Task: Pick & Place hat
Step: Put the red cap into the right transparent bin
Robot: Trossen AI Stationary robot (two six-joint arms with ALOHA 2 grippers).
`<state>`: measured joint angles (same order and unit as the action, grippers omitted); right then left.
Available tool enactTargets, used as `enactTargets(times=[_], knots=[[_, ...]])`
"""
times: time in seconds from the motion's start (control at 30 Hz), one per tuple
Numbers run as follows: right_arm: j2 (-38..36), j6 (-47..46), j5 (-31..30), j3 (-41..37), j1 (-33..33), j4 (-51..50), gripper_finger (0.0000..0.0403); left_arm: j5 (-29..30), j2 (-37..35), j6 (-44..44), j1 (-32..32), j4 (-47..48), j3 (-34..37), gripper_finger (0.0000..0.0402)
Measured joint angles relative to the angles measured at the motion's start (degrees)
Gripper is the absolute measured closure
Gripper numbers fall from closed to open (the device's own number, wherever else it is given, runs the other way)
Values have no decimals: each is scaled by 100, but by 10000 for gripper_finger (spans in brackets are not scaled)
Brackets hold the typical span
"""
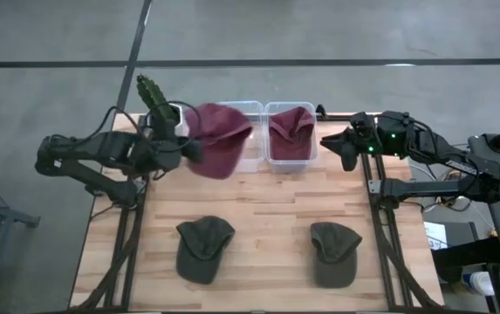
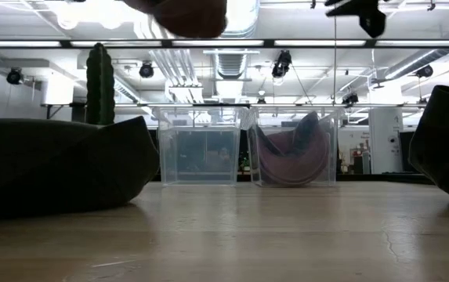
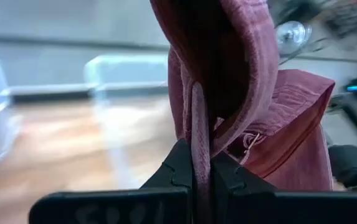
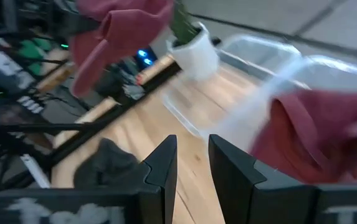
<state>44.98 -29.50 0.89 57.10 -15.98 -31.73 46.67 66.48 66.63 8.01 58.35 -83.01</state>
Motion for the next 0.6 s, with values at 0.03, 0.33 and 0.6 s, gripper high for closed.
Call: enactTargets(times=[0.03, 0.33, 0.6], knots=[[45, 62, 80, 0, -1, 176, 314, 47, 80, -301, 0, -361, 3, 389], [466, 339, 434, 0, 1, 1058, 295, 440, 890, -2530, -56, -2899, 11, 389], [865, 380, 412, 0, -1, 1633, 224, 609, 1375, -3625, -249, -4190, 20, 389]])
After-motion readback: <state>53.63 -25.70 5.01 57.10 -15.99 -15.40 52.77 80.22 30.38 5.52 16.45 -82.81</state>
